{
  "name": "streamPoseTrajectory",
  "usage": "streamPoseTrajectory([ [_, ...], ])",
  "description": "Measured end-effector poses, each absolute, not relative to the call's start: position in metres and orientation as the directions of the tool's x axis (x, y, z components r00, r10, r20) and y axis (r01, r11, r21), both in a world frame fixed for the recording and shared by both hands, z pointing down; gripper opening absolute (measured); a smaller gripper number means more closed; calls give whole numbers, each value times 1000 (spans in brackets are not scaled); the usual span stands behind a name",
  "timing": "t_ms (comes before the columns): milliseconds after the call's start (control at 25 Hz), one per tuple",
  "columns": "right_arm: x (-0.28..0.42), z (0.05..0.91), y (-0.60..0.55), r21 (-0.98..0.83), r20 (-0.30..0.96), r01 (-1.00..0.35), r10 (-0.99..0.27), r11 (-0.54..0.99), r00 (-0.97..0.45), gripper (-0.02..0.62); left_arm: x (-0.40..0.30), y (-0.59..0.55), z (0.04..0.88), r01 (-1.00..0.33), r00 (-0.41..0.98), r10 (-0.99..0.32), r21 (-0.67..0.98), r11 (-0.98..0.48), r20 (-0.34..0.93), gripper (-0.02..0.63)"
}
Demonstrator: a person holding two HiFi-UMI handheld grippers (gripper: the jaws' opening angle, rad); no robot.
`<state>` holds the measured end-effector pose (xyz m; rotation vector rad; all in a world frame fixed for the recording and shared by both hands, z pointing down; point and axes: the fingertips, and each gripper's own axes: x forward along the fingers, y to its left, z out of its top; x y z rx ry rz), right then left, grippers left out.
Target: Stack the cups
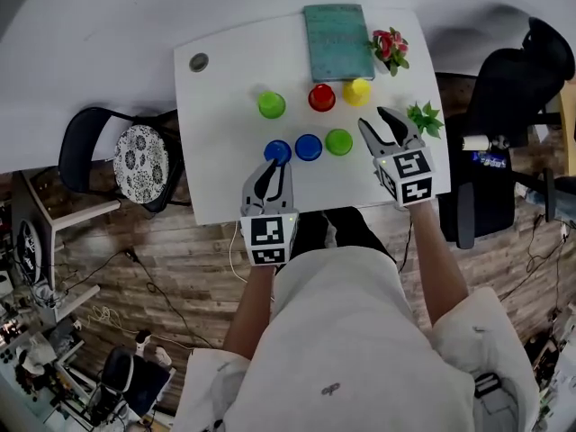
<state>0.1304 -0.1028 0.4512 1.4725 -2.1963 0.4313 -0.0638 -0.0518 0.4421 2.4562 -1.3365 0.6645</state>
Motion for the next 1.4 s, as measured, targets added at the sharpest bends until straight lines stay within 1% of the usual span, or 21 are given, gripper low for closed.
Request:
streamPoseTrajectory([
  [320,142,491,-136,2,589,-908,-734,420,-338,201,-58,-42,440,-875,418,-734,21,-483,535,34],
  [600,151,529,-165,-11,652,-912,-688,410,-318,236,-51,-39,442,-894,387,-744,25,-447,545,29],
  [760,155,546,-181,-7,663,-912,-680,410,-312,256,-55,-37,444,-913,346,-754,17,-407,558,29],
  [960,153,563,-193,-1,682,-902,-660,432,-316,255,-59,-37,447,-930,305,-766,4,-367,567,29],
  [1120,151,565,-196,3,681,-898,-658,440,-320,225,-65,-35,446,-940,277,-773,-5,-341,571,29],
  [1400,156,550,-196,12,661,-896,-675,444,-326,222,-67,-32,442,-948,255,-788,-16,-318,560,29],
])
